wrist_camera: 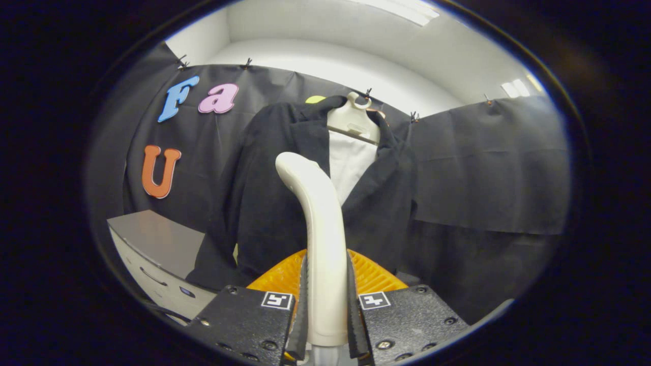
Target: Iron the clothes twice with a garment steamer, once on the left side and once on the right side.
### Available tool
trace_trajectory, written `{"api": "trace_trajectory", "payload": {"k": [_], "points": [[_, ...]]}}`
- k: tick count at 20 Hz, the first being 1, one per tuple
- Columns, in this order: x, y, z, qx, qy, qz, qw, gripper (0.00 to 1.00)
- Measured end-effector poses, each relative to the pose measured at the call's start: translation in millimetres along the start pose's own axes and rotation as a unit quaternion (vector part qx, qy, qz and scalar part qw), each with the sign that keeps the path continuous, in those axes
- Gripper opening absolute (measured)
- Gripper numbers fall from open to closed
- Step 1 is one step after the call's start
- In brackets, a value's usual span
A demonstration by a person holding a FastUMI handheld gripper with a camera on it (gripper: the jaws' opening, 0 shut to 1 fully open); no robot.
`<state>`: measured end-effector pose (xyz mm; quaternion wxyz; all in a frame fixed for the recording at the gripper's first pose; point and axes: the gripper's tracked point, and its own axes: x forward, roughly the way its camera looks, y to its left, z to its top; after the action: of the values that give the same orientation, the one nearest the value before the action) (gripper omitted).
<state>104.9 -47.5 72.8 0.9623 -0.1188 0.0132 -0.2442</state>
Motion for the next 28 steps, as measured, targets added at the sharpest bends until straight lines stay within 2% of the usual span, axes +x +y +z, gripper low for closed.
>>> {"api": "trace_trajectory", "payload": {"k": [7, 14, 21, 28], "points": [[-12.7, 3.8, -46.9, -0.026, 0.026, 0.005, 0.999, 0.34], [-23.1, 6.9, -117.2, -0.045, 0.089, 0.004, 0.995, 0.34], [-44.9, 9.7, -180.1, -0.07, 0.15, 0.01, 0.986, 0.34], [-63.9, 18.6, -250.1, -0.1, 0.218, 0.021, 0.971, 0.34]]}}
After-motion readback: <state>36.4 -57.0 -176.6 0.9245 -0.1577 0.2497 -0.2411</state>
